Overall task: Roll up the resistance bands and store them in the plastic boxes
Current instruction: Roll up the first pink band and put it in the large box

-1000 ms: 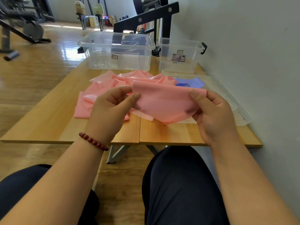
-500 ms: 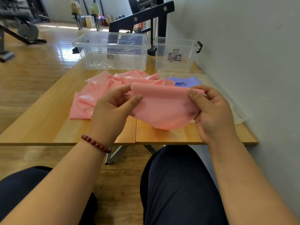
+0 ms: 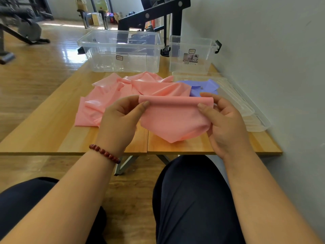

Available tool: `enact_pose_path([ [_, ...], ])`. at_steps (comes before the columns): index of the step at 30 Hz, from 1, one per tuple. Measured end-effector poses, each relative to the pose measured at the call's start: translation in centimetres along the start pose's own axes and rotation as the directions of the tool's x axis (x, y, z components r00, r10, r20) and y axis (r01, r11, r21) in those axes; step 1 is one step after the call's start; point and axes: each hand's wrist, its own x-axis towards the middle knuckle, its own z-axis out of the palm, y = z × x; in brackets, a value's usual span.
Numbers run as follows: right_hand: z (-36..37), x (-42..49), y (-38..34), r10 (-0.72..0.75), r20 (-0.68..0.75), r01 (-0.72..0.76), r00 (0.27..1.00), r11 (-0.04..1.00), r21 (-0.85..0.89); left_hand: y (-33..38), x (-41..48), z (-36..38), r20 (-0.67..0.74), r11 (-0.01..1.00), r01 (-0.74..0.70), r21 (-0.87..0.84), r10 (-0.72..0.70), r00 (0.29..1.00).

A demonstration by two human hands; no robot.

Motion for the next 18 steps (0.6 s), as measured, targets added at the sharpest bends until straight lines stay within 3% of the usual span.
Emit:
enact_pose_path([
  [9,0.09,-0.28,0.54,-0.054,-0.059,0.048,0.997,0.994,-0.094,0.03,-0.03,0.05,-0.039,0.998,-0.019,-0.060,0.017,0.999],
  [13,0.13,-0.58,0.14,-0.142,-0.094,0.122,0.985,0.974,-0.193,0.18,-0.30,-0.14,-0.033,0.999,-0.015,-0.045,0.014,0.999],
  [18,-0.01,-0.81,0.00,-0.086,-0.061,0.080,0.994,0.992,-0.098,0.20,-0.48,-0.35,0.002,0.999,-0.029,-0.027,0.029,1.000],
])
